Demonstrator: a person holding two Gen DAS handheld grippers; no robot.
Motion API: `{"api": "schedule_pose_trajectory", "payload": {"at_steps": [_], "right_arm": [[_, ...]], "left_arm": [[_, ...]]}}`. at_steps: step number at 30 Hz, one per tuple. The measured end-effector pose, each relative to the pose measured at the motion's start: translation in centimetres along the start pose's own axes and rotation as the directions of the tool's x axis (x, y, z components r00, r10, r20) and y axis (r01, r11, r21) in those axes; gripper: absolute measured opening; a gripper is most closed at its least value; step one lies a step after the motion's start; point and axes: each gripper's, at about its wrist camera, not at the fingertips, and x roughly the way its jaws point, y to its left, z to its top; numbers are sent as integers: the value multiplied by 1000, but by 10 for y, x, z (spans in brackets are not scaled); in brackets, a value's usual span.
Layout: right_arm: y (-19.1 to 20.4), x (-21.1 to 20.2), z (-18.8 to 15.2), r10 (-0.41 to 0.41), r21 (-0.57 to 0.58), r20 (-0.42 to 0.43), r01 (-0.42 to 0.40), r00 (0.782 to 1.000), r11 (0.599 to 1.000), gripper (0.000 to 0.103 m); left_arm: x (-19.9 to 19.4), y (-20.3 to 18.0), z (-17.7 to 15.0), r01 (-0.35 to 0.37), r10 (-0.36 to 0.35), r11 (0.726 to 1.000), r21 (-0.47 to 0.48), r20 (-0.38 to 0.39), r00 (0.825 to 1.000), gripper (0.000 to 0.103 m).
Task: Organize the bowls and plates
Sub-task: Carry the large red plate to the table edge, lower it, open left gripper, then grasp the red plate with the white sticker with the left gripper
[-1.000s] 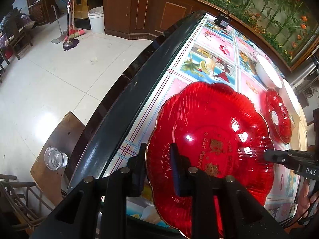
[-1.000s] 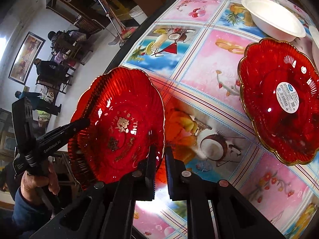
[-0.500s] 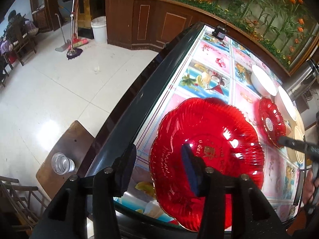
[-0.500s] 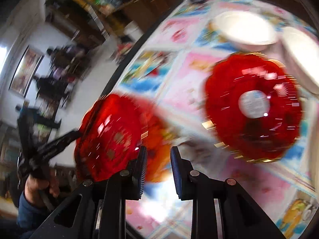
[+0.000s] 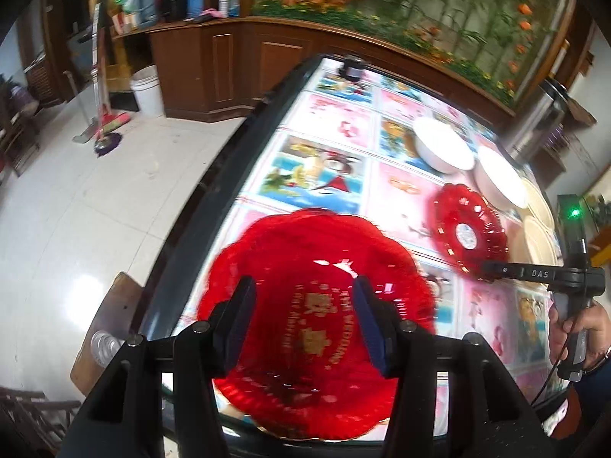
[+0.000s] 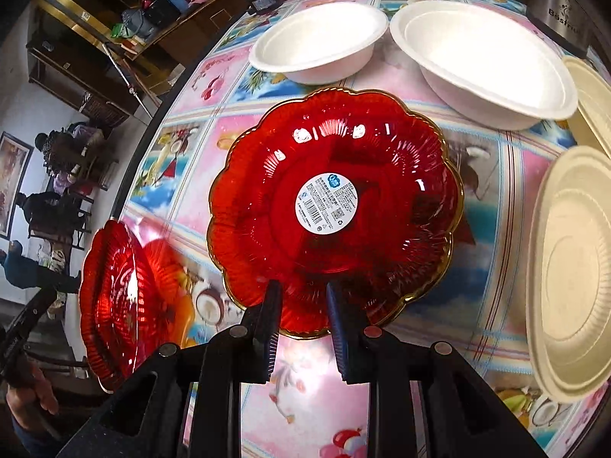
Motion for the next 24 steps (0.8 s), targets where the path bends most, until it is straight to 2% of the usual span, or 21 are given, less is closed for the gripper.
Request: {"api": "schedule_pose_trajectory", "payload": {"at_steps": [4,13,16,21,24], "right_arm": [[-2,-7,-20,4,-4,-38,-4,999,1000,26],[-26,-28,-95,13,39,-143,-7,990,999,26],[-36,-53,-111,33,70,-76,-27,997,997,26],[-63,-95,-116,-20,189,103,0,994,982,26],[-81,-103,-126,-40,253,126,7,991,967,26]], "left_arm": [[3,-20,0,35,-35,999,42,-10,999,51],[18,-75,-4,122,-112,980,158,-66,991,51],[25,-99,-7,153,-135,967,202,-98,986,51],[41,-143,-14,219,-178,933,284,-163,970,51],[54,-166,-22,266,-203,913,309,-221,954,51]]}}
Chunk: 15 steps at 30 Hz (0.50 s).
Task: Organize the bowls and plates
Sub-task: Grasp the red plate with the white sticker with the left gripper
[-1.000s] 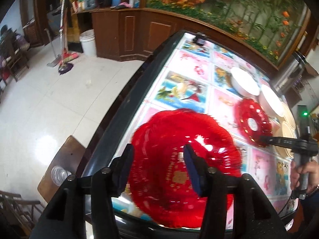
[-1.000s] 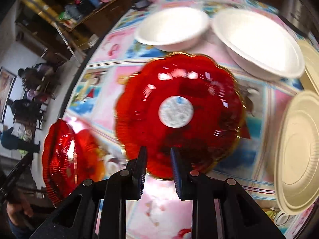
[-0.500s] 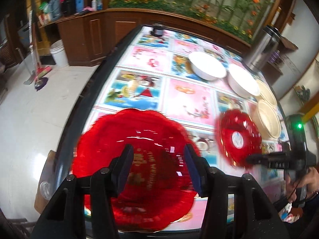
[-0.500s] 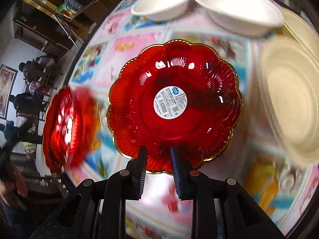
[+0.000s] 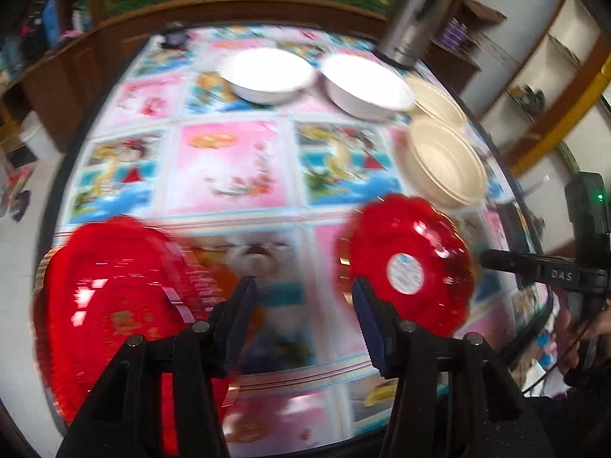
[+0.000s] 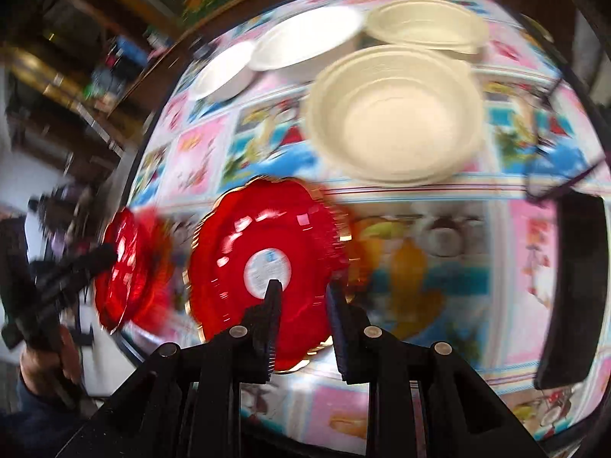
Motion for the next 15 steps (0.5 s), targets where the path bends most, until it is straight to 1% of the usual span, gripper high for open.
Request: {"api": "schedule_pose_trajectory", "payload": {"at_steps": [2,4,6,8,10,12,15], "right_arm": [[-13,0,-7,7,51,7,-8,1000,999,26],[-18,4,-9,23,80,-2,-23,1000,997,26],[-21,9,-13,34,95,-6,-33,999,995,26],[-21,12,-16,42,96,-7,-42,999,995,26],[-23,15,-16,30,95,-7,-29,1000,995,26],[-26,16,-14,28,100,-5,-28,1000,995,26],[-25,26,-9,36,104,-19,-33,999,994,26]], "left_arm": [[15,-13,4,11,-10,1000,26,-37,999,51],[25,-18,6,13,-11,999,38,-56,998,51],[38,-22,9,-23,27,999,46,-84,996,51],[48,-27,12,-37,43,997,63,-96,994,51],[55,-28,14,-48,55,997,67,-107,993,51],[63,-32,17,-47,56,996,82,-118,991,51],[75,-34,18,-67,81,993,99,-140,987,51]]}}
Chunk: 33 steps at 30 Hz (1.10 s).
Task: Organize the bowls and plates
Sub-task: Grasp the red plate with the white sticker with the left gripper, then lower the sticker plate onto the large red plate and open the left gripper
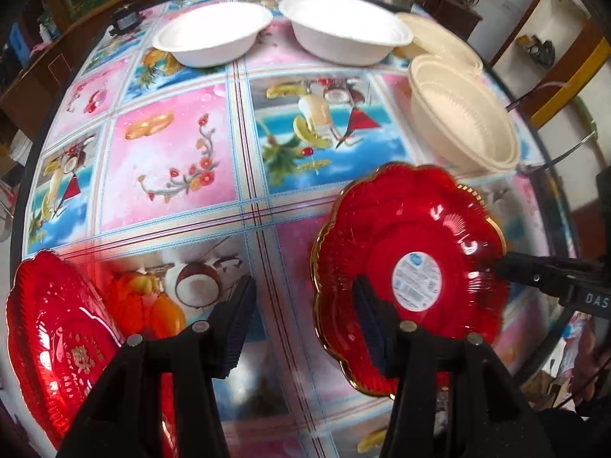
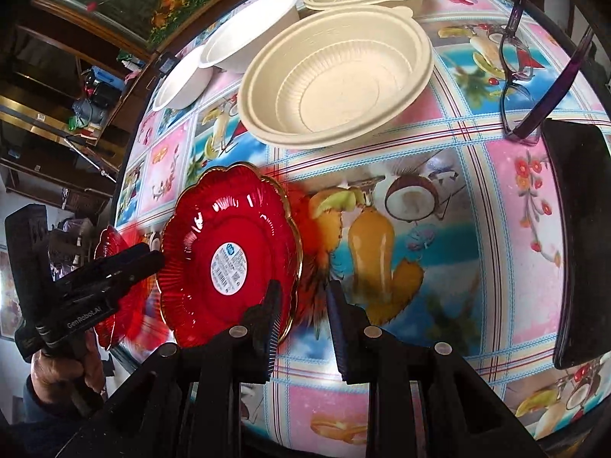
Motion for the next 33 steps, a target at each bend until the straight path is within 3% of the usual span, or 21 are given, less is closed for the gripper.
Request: {"api": "schedule_pose_trajectory", "payload": {"at_steps": [1,2,6,8,9,20,33], "right_arm": [[0,3,1,-3,2,-4,3,1000,1000,26],[-1,6,2,-5,2,-8,5,1000,1000,26],[3,13,2,0,-8,-17,0,1000,1000,23],[8,15,1,-4,-32,-22,3,1000,999,9],[10,14,0,-17,-40,-18,16,1000,999,8],[28,-2,-3,-1,-102,7,1,1000,995,9],[85,-15,16,45,-231,17,-39,999,972,9]], "left_arm": [[3,-1,0,2,-2,1000,2,-3,1000,49],[8,-1,1,1,-1,1000,3,-8,1000,39],[11,-9,-1,40,-40,999,29,-3,999,19],[8,-13,-5,25,-26,998,49,5,1000,19],[8,-14,-6,23,-24,998,50,7,1000,19],[-22,-10,-8,6,-9,999,38,74,997,19],[-69,30,-17,-27,39,997,-71,174,984,19]]}}
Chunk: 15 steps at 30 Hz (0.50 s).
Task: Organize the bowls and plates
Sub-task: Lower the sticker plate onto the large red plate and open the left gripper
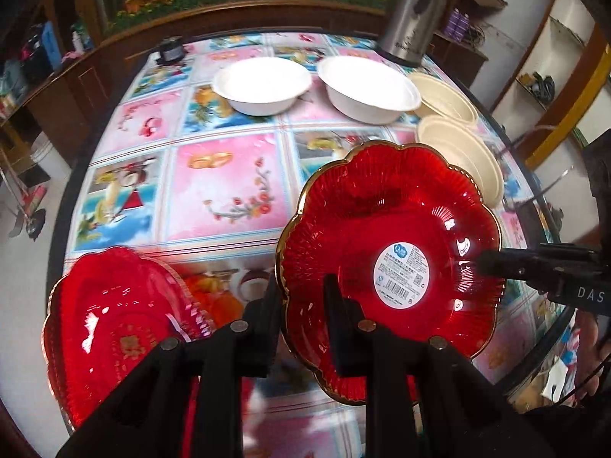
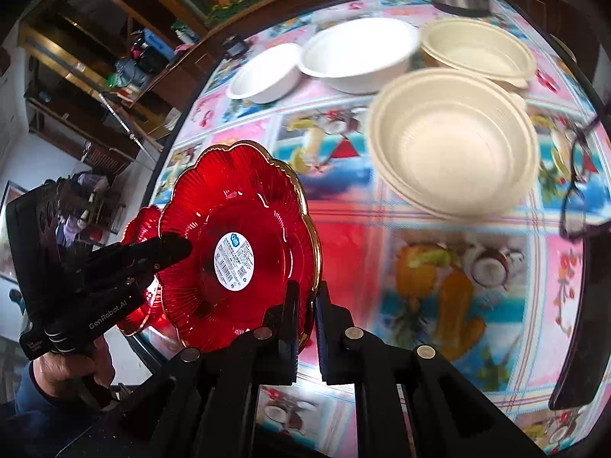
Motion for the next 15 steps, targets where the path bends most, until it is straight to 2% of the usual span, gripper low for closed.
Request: {"api": "schedule_pose_trajectory", "payload": {"at_steps": [10,15], "right_arm": [[50,10,22,27,-129,-17,-29,999,991,9],[79,25,29,38,-198,-44,-46,998,979,9]], "left_arm": [[-29,44,-14,-39,45,991,-126,45,998,22],[-41,74,-30,-59,71,976,-208,52,996,22]]}}
